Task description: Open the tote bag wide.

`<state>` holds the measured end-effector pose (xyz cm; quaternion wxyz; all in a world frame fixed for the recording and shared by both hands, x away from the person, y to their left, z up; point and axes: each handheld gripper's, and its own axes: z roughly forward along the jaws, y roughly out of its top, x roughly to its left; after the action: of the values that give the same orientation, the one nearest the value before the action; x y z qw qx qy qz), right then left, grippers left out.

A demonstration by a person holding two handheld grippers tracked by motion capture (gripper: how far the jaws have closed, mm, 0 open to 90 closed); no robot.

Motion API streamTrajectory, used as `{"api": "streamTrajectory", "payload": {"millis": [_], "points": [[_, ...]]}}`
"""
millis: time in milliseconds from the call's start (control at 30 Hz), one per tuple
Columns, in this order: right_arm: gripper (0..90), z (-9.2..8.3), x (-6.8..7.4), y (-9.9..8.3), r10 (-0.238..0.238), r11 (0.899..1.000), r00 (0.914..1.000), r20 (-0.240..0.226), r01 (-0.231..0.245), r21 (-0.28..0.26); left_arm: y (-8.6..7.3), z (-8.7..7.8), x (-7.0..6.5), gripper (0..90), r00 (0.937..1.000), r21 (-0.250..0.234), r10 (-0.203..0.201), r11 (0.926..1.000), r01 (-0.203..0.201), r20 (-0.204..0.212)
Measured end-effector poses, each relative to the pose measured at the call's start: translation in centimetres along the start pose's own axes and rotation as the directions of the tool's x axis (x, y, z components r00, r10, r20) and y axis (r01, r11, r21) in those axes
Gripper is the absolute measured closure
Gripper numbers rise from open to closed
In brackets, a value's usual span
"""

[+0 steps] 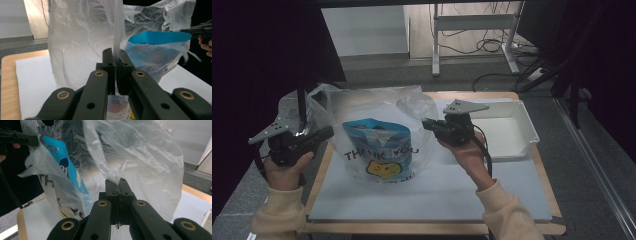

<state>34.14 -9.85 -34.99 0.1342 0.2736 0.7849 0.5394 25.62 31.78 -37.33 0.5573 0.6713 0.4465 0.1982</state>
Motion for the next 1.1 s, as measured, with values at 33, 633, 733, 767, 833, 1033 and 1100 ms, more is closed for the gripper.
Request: {"api": "streamTrajectory", "payload": {"millis": [33,633,733,767,833,1033,1100], "points": [[88.5,0.0,0.0,-0.3,0.005,1.000,1.0000,-0.006,-0.005,-0.005,-0.1,0.0,0.0,87.8,1.0000,0.002,-0.001,1.0000,0.001,-0.001],[88.7,-0.1,0.3,-3.8,0.033,0.999,0.9994,-0.012,-0.034,-0.032,-1.5,-0.1,0.7,89.2,0.9997,0.040,-0.023,0.9989,0.023,0.000],[88.8,-0.1,0.3,-4.2,0.036,0.999,0.9993,-0.012,-0.036,-0.027,-1.6,0.0,0.7,89.5,0.9997,0.041,-0.024,0.9989,0.024,-0.001],[88.8,-0.1,0.3,-4.3,0.036,0.999,0.9992,-0.014,-0.037,-0.027,-1.6,0.0,0.7,89.5,0.9997,0.042,-0.025,0.9988,0.025,-0.002],[88.8,0.0,0.3,-4.6,0.036,0.999,0.9993,-0.011,-0.036,-0.025,-1.7,0.0,0.7,89.6,0.9997,0.045,-0.026,0.9986,0.026,-0.001],[88.8,0.1,0.2,-5.0,0.042,0.999,0.9990,-0.013,-0.042,-0.027,-2.0,0.3,0.8,89.7,0.9995,0.055,-0.032,0.9980,0.032,-0.006],[88.8,0.3,0.2,-5.3,0.043,0.999,0.9990,-0.015,-0.043,-0.021,-2.2,0.4,0.8,89.8,0.9994,0.060,-0.034,0.9976,0.034,-0.008]]}}
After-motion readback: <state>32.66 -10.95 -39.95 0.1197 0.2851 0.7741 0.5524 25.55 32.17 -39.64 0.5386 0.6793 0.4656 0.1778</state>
